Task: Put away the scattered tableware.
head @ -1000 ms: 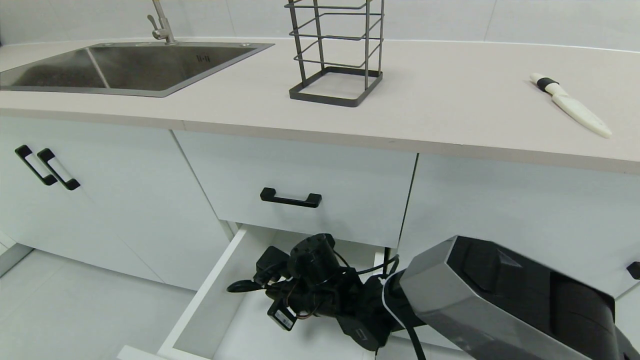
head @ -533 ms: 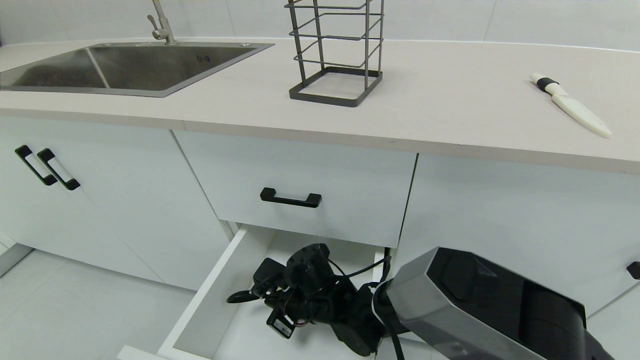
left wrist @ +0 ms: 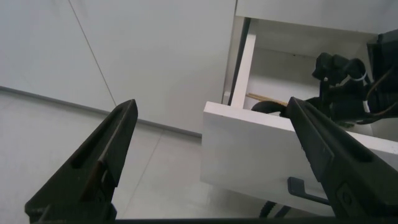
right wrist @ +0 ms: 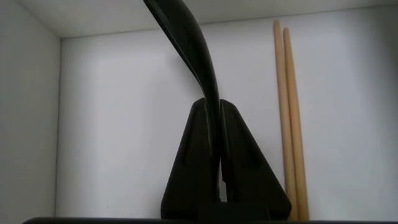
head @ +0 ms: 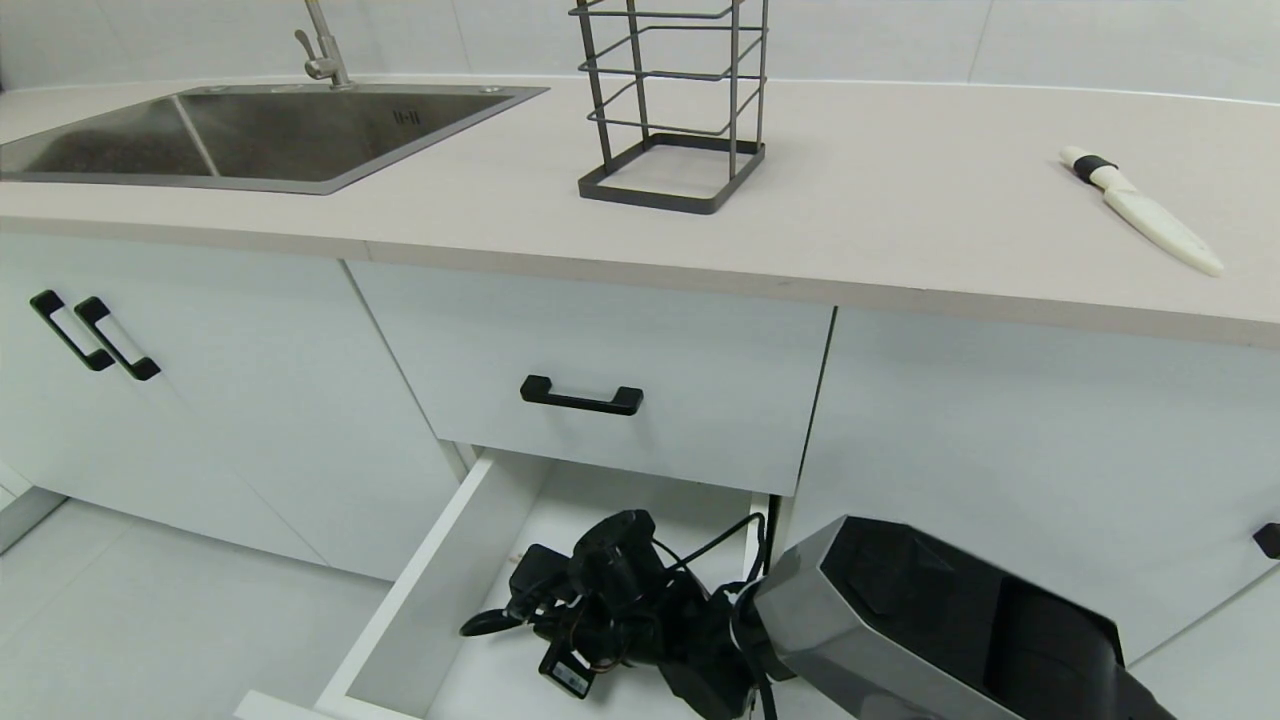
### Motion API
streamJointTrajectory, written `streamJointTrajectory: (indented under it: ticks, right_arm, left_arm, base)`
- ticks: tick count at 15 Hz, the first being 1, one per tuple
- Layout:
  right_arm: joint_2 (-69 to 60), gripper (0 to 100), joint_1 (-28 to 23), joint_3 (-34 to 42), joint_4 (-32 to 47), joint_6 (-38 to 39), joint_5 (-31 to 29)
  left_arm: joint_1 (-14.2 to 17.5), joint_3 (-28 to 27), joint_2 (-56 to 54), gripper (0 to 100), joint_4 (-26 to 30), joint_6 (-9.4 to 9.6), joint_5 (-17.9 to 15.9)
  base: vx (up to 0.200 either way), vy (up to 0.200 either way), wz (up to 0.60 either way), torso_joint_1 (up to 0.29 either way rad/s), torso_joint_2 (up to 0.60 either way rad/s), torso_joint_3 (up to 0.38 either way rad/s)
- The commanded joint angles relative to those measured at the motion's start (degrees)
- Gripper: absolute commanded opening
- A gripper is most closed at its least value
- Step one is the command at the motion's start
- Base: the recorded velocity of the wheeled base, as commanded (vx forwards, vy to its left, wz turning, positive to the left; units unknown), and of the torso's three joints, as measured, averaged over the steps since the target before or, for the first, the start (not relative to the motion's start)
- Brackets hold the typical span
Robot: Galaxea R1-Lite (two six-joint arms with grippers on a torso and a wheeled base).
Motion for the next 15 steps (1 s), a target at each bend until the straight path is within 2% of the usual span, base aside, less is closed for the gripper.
streamJointTrajectory:
  ticks: [1, 10, 11, 15]
  right_arm:
    - [2.0, 0, -0.1, -0.6, 0.1, 0.0, 0.0]
    - [3.3, 0, -0.6, -2.6, 0.8, 0.0, 0.1]
    - [3.3, 100, -0.6, -2.6, 1.2, 0.0, 0.4]
    - [3.3, 100, -0.6, -2.9, 1.5, -0.1, 0.6]
  left_arm:
    - [0.0, 0.0, 0.0, 100, 0.0, -0.04, 0.0]
    - [0.0, 0.0, 0.0, 100, 0.0, -0.04, 0.0]
    - [0.0, 0.0, 0.0, 100, 0.0, -0.04, 0.0]
    - [0.0, 0.0, 0.0, 100, 0.0, -0.04, 0.0]
  base:
    - [0.000, 0.000, 0.00, 0.000, 0.00, 0.000]
    - [0.000, 0.000, 0.00, 0.000, 0.00, 0.000]
    - [0.000, 0.000, 0.00, 0.000, 0.00, 0.000]
    - [0.000, 0.000, 0.00, 0.000, 0.00, 0.000]
